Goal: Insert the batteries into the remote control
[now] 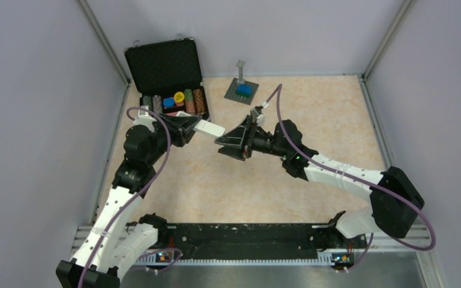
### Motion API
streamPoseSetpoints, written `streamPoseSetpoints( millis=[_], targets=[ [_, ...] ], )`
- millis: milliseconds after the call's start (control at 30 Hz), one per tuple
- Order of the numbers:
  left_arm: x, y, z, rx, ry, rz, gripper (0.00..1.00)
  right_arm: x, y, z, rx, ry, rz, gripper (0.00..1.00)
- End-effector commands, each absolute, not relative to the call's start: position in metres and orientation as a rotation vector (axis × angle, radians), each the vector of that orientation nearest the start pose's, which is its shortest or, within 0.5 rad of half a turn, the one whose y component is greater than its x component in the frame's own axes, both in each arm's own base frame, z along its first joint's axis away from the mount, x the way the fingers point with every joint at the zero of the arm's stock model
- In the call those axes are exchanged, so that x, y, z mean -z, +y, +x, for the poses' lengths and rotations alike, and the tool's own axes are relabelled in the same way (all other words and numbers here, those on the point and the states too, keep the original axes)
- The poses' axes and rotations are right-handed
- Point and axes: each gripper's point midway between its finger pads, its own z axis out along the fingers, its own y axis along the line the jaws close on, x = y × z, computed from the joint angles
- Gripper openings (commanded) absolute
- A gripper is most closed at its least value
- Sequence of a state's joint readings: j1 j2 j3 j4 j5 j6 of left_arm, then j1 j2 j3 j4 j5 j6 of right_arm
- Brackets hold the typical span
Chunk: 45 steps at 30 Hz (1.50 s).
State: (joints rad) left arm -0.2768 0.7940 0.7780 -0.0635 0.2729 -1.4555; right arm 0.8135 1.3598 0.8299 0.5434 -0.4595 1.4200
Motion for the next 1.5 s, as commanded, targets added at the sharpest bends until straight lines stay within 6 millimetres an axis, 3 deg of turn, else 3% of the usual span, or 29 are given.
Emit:
streamPoseSetpoints(
  millis=[0,233,433,800,1067,1167,1467],
  targets=[
    [-0.362,-0.167,0.272,1.54,1.591,-0.782,0.0,-0.338,0.39,0.21,-2.101,1.855,0.098,0.72],
    [-0.361,-0.168,0.27,1.528,1.602,-0.759,0.0,-0.358,0.393,0.214,-2.144,1.768,0.086,0.85],
    [-0.359,-0.169,0.269,1.53,1.609,-0.75,0.0,-0.357,0.397,0.223,-2.117,1.788,0.12,0.86],
    [-0.358,-0.173,0.266,1.546,1.617,-0.71,0.0,-0.344,0.409,0.237,-2.13,1.833,0.248,0.67],
    [-0.357,-0.174,0.265,1.562,1.616,-0.714,0.0,-0.324,0.412,0.237,-2.112,1.887,0.278,0.62],
    [-0.363,-0.173,0.267,1.582,1.595,-0.74,0.0,-0.31,0.411,0.235,-2.097,1.928,0.304,0.53],
    [-0.378,-0.154,0.274,1.551,1.454,-0.822,0.0,-0.284,0.403,0.225,-2.078,2.002,0.335,0.12]
  ],
)
